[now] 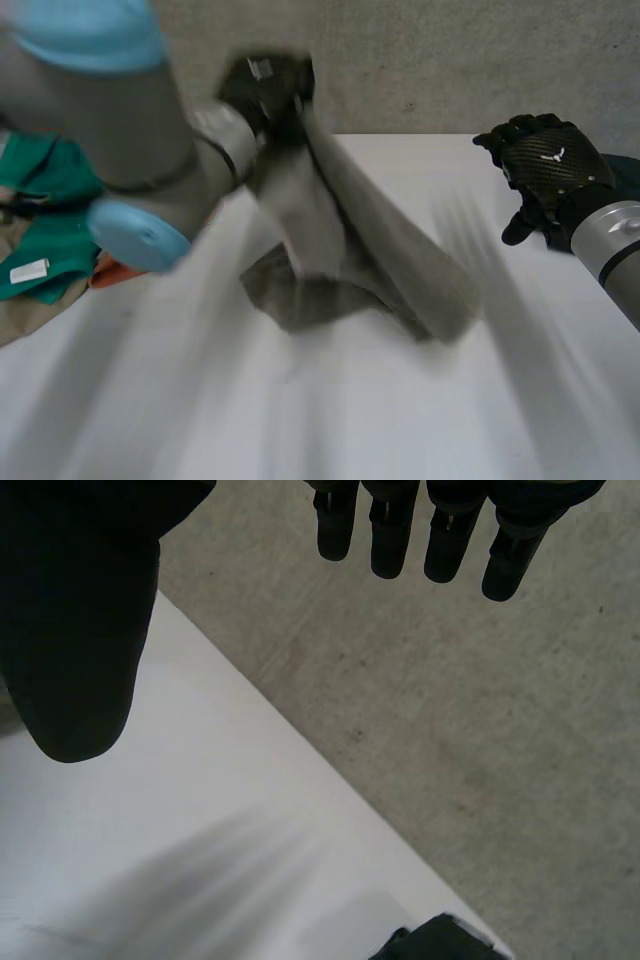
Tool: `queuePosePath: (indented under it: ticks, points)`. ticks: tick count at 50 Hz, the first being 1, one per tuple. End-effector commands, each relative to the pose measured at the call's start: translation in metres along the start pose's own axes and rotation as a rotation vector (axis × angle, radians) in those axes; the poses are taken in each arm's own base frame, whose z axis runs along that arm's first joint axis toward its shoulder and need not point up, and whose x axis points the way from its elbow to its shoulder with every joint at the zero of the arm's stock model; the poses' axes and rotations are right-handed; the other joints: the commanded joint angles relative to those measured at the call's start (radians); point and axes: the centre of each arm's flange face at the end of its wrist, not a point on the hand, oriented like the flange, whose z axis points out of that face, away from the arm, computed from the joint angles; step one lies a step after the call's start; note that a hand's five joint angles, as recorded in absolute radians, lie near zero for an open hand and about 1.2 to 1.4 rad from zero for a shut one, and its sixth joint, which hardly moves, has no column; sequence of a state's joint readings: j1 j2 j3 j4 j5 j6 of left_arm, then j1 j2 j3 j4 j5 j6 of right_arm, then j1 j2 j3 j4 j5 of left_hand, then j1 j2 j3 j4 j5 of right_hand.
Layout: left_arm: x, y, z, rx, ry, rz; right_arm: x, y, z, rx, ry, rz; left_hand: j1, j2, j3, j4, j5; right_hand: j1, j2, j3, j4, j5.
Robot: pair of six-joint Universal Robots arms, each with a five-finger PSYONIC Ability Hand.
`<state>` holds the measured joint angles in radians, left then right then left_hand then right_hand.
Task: Fold the laundry.
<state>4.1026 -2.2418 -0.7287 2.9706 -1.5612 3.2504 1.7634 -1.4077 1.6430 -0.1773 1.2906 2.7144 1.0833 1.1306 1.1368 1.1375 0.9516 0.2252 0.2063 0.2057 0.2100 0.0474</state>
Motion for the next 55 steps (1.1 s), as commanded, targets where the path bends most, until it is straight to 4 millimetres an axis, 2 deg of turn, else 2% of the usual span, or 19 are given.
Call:
queuePosePath:
  ticks: [1,5,6,9,13,20,24,25,34,35,39,40,41,42,46,50,51,54,55]
  points:
    - [0.03,0.09,-0.005,-0.301,0.07,0.025,-0.008,0.011,0.0,-0.085,-0.046,0.03,-0.487,-0.535,-0.541,-0.542,-0.53,-0.051,-0.032,-0.031,-0.035,-0.047]
    - [0.027,0.087,-0.012,-0.341,0.059,0.051,-0.015,0.015,-0.002,-0.13,-0.08,0.047,-0.909,-0.956,-0.962,-0.963,-0.952,-0.051,-0.032,-0.031,-0.035,-0.047]
    - [0.023,0.082,-0.012,-0.331,0.045,0.05,-0.017,0.015,-0.002,-0.142,-0.087,0.053,-0.909,-0.956,-0.962,-0.963,-0.952,-0.051,-0.032,-0.031,-0.035,-0.047]
    - [-0.002,0.042,-0.021,-0.256,-0.012,0.03,-0.023,0.013,-0.009,-0.195,-0.12,0.096,-0.909,-0.956,-0.962,-0.963,-0.952,-0.051,-0.032,-0.031,-0.035,-0.047]
    - [-0.024,0.021,-0.032,-0.208,-0.052,0.026,-0.042,0.007,-0.023,-0.299,-0.196,0.203,-0.909,-0.956,-0.962,-0.963,-0.952,-0.051,-0.032,-0.031,-0.035,-0.047]
    - [-0.059,0.031,-0.044,-0.231,-0.134,0.105,-0.082,0.012,-0.034,-0.458,-0.31,0.369,-0.909,-0.956,-0.962,-0.963,-0.952,-0.051,-0.032,-0.031,-0.035,-0.047]
    - [-0.067,0.045,-0.053,-0.273,-0.142,0.175,-0.101,0.024,-0.021,-0.48,-0.303,0.399,-0.909,-0.956,-0.962,-0.963,-0.952,-0.051,-0.032,-0.031,-0.035,-0.047]
    - [-0.067,0.052,-0.055,-0.283,-0.136,0.194,-0.106,0.03,-0.011,-0.47,-0.279,0.402,-0.909,-0.956,-0.962,-0.963,-0.952,-0.051,-0.032,-0.031,-0.035,-0.047]
    - [-0.066,0.074,-0.056,-0.246,-0.156,0.224,-0.142,0.044,0.021,-0.404,-0.236,0.42,-0.909,-0.956,-0.962,-0.963,-0.952,-0.051,-0.032,-0.031,-0.035,-0.047]
    - [-0.067,0.075,-0.055,-0.24,-0.157,0.223,-0.145,0.045,0.023,-0.397,-0.235,0.421,-0.909,-0.956,-0.962,-0.963,-0.952,-0.01,0.009,0.01,0.005,-0.007]
    - [-0.066,0.081,-0.052,-0.239,-0.155,0.219,-0.159,0.047,0.032,-0.37,-0.218,0.41,-0.909,-0.956,-0.962,-0.963,-0.952,0.685,0.703,0.704,0.7,0.688]
    - [-0.066,0.083,-0.051,-0.243,-0.152,0.219,-0.162,0.045,0.035,-0.355,-0.209,0.404,-0.909,-0.956,-0.962,-0.963,-0.952,1.012,1.031,1.031,1.027,1.015]
    - [-0.066,0.084,-0.051,-0.245,-0.152,0.219,-0.163,0.044,0.036,-0.352,-0.209,0.399,-0.909,-0.956,-0.962,-0.963,-0.952,1.149,1.168,1.168,1.164,1.152]
    - [-0.066,0.085,-0.05,-0.247,-0.153,0.219,-0.162,0.042,0.038,-0.346,-0.204,0.396,-0.909,-0.956,-0.962,-0.963,-0.952,1.171,1.19,1.19,1.186,1.174]
    - [-0.069,0.087,-0.044,-0.245,-0.158,0.217,-0.15,0.023,0.038,-0.314,-0.19,0.394,-0.909,-0.956,-0.962,-0.963,-0.952,1.171,1.19,1.191,1.186,1.174]
    - [-0.076,0.089,-0.035,-0.231,-0.171,0.214,-0.121,-0.026,0.03,-0.199,-0.188,0.415,-0.909,-0.956,-0.962,-0.963,-0.952,1.171,1.19,1.191,1.186,1.174]
    - [-0.078,0.09,-0.03,-0.228,-0.172,0.21,-0.109,-0.049,0.022,-0.14,-0.202,0.422,-0.909,-0.956,-0.962,-0.963,-0.952,1.171,1.19,1.191,1.186,1.174]
    - [-0.082,0.092,-0.021,-0.222,-0.171,0.2,-0.095,-0.079,0.007,-0.064,-0.239,0.432,-0.909,-0.956,-0.962,-0.963,-0.952,1.171,1.19,1.191,1.186,1.174]
    - [-0.083,0.094,-0.016,-0.218,-0.165,0.19,-0.088,-0.1,-0.005,-0.01,-0.277,0.44,-0.909,-0.956,-0.962,-0.963,-0.952,1.171,1.19,1.191,1.186,1.174]
